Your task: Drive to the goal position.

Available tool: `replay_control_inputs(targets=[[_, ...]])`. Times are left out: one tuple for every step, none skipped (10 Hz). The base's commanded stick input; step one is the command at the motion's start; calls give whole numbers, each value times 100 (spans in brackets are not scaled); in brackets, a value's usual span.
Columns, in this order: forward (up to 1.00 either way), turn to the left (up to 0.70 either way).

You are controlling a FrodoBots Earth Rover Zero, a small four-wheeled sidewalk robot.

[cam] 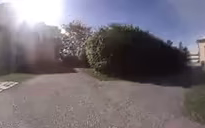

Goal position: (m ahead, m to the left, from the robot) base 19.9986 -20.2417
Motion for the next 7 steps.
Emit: replay_control_inputs(targets=[[70, -35], [70, -35], [70, -35], [70, -35], [70, -35], [70, -35], [70, -35]])
